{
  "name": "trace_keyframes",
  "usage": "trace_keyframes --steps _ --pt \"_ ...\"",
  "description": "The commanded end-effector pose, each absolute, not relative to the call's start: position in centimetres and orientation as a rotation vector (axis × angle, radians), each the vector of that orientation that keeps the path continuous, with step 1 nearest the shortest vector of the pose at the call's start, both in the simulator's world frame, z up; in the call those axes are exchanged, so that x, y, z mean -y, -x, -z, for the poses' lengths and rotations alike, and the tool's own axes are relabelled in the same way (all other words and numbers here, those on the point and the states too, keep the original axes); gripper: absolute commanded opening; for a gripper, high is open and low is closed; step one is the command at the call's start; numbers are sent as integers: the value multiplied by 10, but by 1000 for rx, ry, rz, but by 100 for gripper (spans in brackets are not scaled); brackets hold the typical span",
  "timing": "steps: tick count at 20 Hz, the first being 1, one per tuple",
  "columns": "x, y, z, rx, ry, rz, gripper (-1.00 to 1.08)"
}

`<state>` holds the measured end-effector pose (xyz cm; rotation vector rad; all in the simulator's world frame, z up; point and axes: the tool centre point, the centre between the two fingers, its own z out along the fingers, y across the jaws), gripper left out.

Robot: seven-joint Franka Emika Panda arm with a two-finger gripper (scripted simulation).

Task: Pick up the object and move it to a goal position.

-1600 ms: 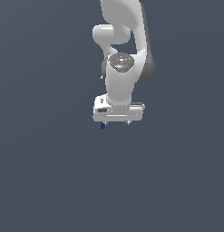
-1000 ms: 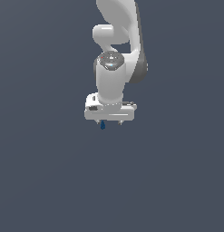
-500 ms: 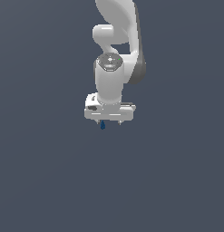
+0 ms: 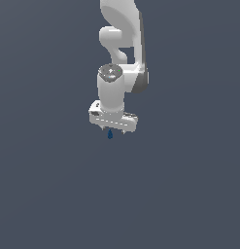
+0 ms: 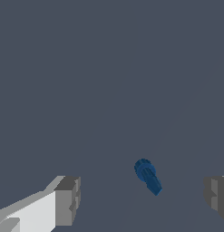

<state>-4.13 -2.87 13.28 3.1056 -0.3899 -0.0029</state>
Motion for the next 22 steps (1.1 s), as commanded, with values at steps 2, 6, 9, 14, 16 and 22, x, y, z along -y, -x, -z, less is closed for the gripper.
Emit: trace_keyframes --steps 2,6,9,14,16,22 --pt "37 58 -118 557 -3086 2 100" --pt "45 74 -105 707 -3059 1 100" --pt "49 83 -98 786 -3041 1 100" --pt "53 90 -93 856 -3023 0 100" --pt "53 91 -92 862 -3021 0 100" --pt "53 91 -85 854 -3023 1 100"
